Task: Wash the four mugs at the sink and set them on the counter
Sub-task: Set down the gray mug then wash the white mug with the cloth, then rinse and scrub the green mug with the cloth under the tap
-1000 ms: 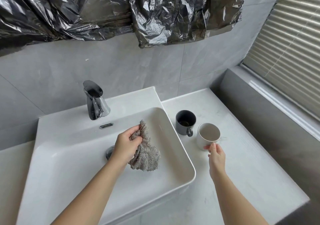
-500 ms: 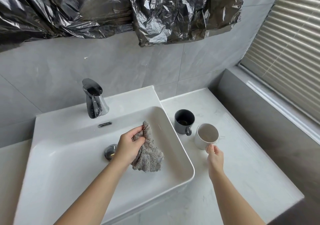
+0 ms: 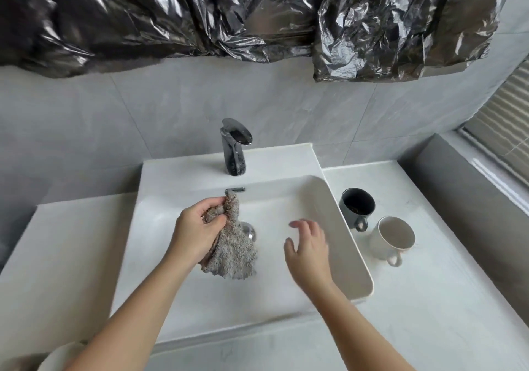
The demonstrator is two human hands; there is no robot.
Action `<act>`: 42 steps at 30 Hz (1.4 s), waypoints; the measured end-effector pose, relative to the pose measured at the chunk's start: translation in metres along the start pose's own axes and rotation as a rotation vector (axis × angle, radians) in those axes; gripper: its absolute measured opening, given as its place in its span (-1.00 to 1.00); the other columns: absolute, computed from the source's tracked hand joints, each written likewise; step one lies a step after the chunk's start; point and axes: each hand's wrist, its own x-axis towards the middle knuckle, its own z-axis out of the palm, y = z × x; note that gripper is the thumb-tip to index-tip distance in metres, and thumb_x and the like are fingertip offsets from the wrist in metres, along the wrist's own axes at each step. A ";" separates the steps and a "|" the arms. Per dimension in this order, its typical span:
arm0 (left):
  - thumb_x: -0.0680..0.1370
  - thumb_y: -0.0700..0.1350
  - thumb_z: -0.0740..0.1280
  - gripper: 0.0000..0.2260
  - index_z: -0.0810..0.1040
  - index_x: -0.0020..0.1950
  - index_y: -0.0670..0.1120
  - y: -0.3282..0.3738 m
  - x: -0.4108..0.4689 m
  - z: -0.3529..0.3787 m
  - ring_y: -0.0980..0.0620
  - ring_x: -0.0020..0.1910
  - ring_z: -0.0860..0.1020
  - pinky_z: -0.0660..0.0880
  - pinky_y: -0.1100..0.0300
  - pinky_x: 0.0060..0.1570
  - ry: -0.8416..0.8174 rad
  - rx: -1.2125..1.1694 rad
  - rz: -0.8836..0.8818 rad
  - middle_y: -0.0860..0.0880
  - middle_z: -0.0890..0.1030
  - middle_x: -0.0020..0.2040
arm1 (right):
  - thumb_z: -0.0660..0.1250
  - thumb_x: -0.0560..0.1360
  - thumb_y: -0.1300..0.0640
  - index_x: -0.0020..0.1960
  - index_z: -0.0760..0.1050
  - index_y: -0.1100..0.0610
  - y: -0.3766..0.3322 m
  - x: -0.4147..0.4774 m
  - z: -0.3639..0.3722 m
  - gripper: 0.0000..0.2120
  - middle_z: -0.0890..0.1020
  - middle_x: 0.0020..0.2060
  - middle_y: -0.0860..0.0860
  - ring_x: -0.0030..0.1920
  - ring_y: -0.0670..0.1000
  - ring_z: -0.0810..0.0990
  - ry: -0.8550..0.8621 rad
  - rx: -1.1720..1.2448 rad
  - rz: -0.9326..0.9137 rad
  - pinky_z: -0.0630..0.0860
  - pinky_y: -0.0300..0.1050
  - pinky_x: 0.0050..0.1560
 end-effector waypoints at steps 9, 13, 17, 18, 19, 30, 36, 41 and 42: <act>0.47 -0.22 0.38 -0.75 0.59 0.14 -0.07 -0.074 0.003 -0.124 -0.13 0.05 0.57 0.52 -0.01 0.12 0.458 0.042 -0.183 -0.08 0.61 0.03 | 0.15 0.41 -0.06 -0.03 0.57 -0.04 -0.094 -0.080 0.111 -0.73 0.62 -0.01 -0.06 -0.03 0.00 0.63 -0.254 -0.223 -0.499 0.56 -0.07 -0.15; 0.52 -0.23 0.31 -0.74 0.45 0.21 -0.15 -0.103 0.011 -0.165 -0.14 0.03 0.51 0.46 0.04 0.08 0.643 0.021 -0.282 -0.12 0.54 0.09 | 0.13 0.45 -0.08 -0.04 0.59 -0.02 -0.101 -0.089 0.123 -0.70 0.63 -0.01 -0.05 0.02 -0.01 0.63 -0.247 -0.314 -0.525 0.58 -0.05 -0.08; 0.54 -0.25 0.29 -0.84 0.37 0.06 -0.12 -0.141 0.018 -0.183 -0.23 0.05 0.52 0.43 0.00 0.01 0.659 0.100 -0.409 -0.23 0.53 0.09 | 0.12 0.47 -0.08 0.00 0.57 -0.01 -0.099 -0.091 0.126 -0.70 0.62 0.02 -0.02 0.03 0.03 0.63 -0.265 -0.342 -0.502 0.58 -0.03 -0.07; 0.54 -0.24 0.30 -0.84 0.34 0.03 -0.11 -0.151 0.019 -0.183 -0.26 0.07 0.52 0.44 -0.02 0.02 0.652 0.119 -0.456 -0.27 0.53 0.12 | 0.12 0.47 -0.07 0.01 0.56 0.00 -0.098 -0.091 0.127 -0.70 0.61 0.03 -0.01 0.03 0.03 0.62 -0.266 -0.339 -0.506 0.58 -0.03 -0.07; 0.54 -0.24 0.31 -0.84 0.34 0.01 -0.11 -0.160 0.020 -0.183 -0.29 0.10 0.51 0.43 -0.03 0.05 0.655 0.129 -0.503 -0.31 0.52 0.15 | 0.12 0.48 -0.07 0.01 0.55 0.01 -0.097 -0.091 0.128 -0.71 0.61 0.04 0.00 0.04 0.04 0.62 -0.263 -0.332 -0.511 0.57 -0.03 -0.07; 0.58 -0.16 0.26 -0.73 0.40 0.23 -0.26 -0.210 0.021 -0.182 -0.28 0.20 0.49 0.44 -0.02 0.17 0.550 0.065 -0.770 -0.30 0.46 0.24 | 0.09 0.48 -0.05 0.01 0.54 0.04 -0.097 -0.092 0.131 -0.69 0.59 0.04 0.00 0.01 0.06 0.61 -0.260 -0.302 -0.518 0.54 -0.05 -0.11; 0.60 -0.12 0.18 -0.58 0.24 0.45 -0.19 -0.196 0.005 -0.188 -0.25 0.28 0.43 0.38 0.06 0.16 0.096 0.500 -0.620 -0.26 0.40 0.37 | 0.04 0.49 -0.07 0.06 0.55 0.07 -0.097 -0.092 0.130 -0.62 0.58 0.09 0.02 0.08 0.09 0.59 -0.313 -0.307 -0.514 0.51 -0.01 -0.03; 0.50 0.16 0.25 -0.45 0.24 0.44 0.02 -0.165 -0.048 -0.195 -0.13 0.30 0.46 0.39 0.01 0.25 -0.232 0.947 -0.496 -0.07 0.44 0.39 | -0.05 0.49 -0.09 0.12 0.54 0.09 -0.101 -0.092 0.127 -0.52 0.54 0.15 0.03 0.16 0.11 0.54 -0.367 -0.293 -0.505 0.46 0.02 0.05; 0.47 0.24 0.25 -0.39 0.24 0.46 0.06 -0.160 -0.062 -0.194 -0.08 0.34 0.43 0.32 -0.03 0.31 -0.298 0.994 -0.465 -0.02 0.40 0.43 | -0.06 0.49 -0.09 0.13 0.53 0.09 -0.102 -0.092 0.126 -0.51 0.54 0.16 0.03 0.16 0.11 0.54 -0.372 -0.291 -0.504 0.45 0.02 0.06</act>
